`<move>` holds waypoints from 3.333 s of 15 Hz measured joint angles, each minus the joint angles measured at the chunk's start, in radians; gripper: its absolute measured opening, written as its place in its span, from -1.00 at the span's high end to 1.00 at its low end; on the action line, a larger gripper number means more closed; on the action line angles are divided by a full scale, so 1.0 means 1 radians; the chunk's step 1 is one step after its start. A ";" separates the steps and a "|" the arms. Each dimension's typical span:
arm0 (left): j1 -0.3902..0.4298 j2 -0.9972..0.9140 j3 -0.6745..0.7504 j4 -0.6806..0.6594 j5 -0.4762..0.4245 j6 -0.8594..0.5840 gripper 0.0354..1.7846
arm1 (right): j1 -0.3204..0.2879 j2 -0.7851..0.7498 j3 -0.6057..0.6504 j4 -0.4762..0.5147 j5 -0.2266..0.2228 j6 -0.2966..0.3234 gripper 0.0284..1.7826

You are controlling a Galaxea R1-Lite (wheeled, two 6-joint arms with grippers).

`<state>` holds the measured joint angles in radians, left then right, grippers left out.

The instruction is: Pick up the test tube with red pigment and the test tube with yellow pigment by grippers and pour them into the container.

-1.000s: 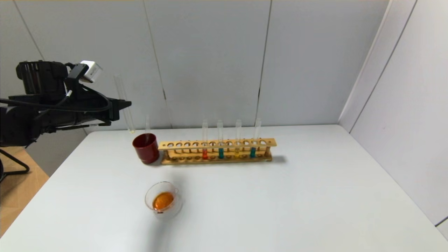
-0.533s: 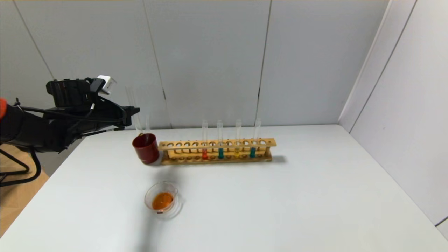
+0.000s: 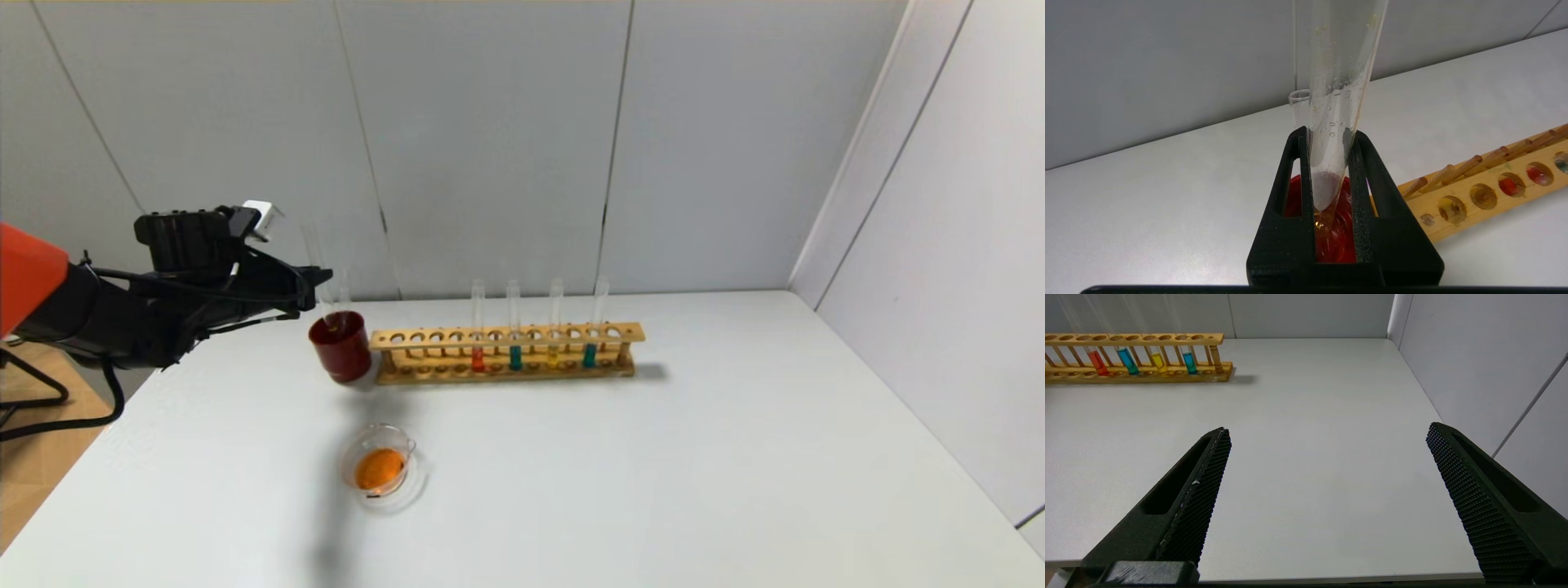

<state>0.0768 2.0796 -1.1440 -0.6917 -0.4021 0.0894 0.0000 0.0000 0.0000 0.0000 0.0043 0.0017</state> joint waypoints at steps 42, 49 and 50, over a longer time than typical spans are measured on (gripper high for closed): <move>-0.002 -1.299 0.552 0.422 0.209 0.058 -0.96 | 0.000 0.000 0.000 0.000 0.000 0.000 -0.96; -0.014 -1.741 0.880 0.394 0.354 0.051 -0.96 | 0.000 0.000 0.000 0.000 0.000 0.000 -0.96; -0.027 -1.792 0.901 0.373 0.377 0.050 -0.96 | 0.000 0.000 0.000 0.000 0.000 0.000 -0.96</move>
<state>0.0494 0.2877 -0.2430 -0.3185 -0.0249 0.1398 0.0000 0.0000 0.0000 0.0000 0.0038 0.0017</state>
